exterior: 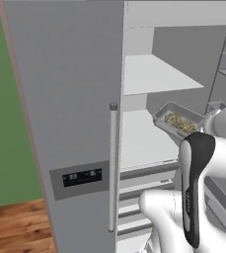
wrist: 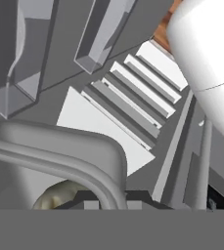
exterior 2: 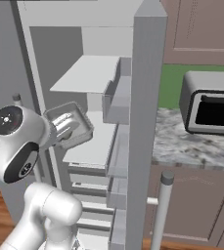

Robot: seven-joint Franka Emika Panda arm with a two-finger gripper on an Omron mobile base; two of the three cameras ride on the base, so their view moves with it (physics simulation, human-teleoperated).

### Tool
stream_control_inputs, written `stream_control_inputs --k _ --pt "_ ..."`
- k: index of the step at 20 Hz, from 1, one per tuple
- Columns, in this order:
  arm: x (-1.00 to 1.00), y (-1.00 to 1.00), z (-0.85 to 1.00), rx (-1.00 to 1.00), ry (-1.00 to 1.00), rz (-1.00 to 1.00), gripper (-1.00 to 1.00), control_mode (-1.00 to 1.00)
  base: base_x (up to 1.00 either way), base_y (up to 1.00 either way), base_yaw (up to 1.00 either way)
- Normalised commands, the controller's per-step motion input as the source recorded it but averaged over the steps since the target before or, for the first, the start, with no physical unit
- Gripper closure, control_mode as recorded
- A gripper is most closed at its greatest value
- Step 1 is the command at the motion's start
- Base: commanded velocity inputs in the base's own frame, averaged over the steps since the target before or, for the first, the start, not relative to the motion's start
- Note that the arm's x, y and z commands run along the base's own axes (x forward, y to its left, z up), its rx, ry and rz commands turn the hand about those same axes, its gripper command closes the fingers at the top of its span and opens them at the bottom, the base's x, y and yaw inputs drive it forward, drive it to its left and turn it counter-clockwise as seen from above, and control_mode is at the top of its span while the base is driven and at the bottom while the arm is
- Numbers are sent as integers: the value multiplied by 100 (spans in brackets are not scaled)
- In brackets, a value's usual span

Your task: Place two dumplings into each of the tupperware containers and then place the containers in the fridge.

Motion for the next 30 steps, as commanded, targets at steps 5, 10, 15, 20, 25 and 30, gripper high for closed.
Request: stream_control_inputs --k 5,10,15,20,25,30 --pt "0 -1 -41 2 -11 -5 100 -100 0 0 0" --pt "6 0 -56 0 -4 0 100 -100 0 0 0" --pt "41 0 -70 0 0 0 100 -100 0 0 0" --pt "70 0 -66 0 0 0 100 -100 0 0 0" --pt "70 -1 -34 0 -2 0 100 -100 0 0 0" --pt "59 -14 -19 0 0 0 100 -100 0 0 0"
